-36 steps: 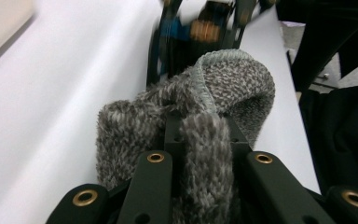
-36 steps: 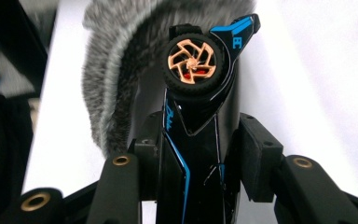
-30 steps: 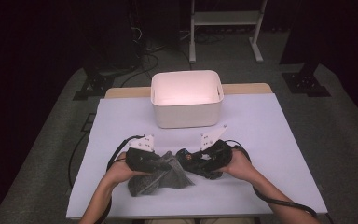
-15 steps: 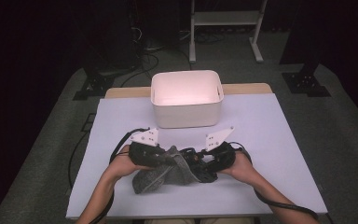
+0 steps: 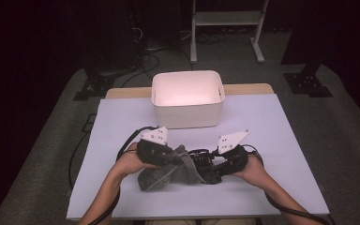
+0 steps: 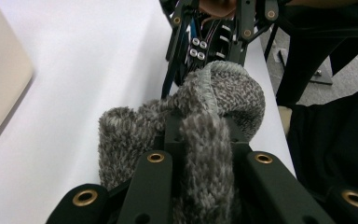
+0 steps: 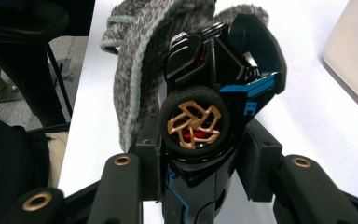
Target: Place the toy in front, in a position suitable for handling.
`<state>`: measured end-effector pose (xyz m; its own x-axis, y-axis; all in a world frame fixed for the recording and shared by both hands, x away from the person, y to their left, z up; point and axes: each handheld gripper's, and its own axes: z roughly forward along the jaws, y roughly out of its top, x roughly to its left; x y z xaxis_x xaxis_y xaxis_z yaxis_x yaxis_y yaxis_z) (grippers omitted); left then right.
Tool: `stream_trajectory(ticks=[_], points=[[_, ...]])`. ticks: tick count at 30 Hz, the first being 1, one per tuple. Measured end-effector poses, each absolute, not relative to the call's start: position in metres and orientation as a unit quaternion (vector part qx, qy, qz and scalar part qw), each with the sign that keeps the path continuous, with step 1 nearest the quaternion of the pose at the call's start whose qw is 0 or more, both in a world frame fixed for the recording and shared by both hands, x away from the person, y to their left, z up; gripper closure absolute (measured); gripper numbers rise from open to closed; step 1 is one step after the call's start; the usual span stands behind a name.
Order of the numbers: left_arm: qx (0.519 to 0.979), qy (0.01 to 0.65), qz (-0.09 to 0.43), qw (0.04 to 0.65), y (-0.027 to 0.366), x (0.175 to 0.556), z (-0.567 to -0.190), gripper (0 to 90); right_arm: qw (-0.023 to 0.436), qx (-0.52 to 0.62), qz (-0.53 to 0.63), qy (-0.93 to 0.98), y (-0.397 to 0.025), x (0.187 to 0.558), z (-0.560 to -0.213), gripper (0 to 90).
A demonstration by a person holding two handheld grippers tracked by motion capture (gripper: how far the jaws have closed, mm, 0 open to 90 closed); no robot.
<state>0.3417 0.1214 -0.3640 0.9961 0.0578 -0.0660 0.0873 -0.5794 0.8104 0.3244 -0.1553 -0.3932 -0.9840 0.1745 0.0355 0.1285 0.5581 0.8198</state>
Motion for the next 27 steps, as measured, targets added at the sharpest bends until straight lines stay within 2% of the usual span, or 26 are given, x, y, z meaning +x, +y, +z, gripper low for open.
stream_trajectory(ticks=[15, 27], points=[[0.885, 0.011, -0.006, 0.466, 0.121, 0.336, -0.335, 78.0, 0.022, 0.063, 0.465, 0.883, -0.135, 0.32, -0.393, 56.7], [0.901, -0.04, -0.002, 0.431, 0.069, 0.337, -0.315, 78.0, 0.022, 0.061, 0.463, 0.884, -0.131, 0.318, -0.393, 56.7]])
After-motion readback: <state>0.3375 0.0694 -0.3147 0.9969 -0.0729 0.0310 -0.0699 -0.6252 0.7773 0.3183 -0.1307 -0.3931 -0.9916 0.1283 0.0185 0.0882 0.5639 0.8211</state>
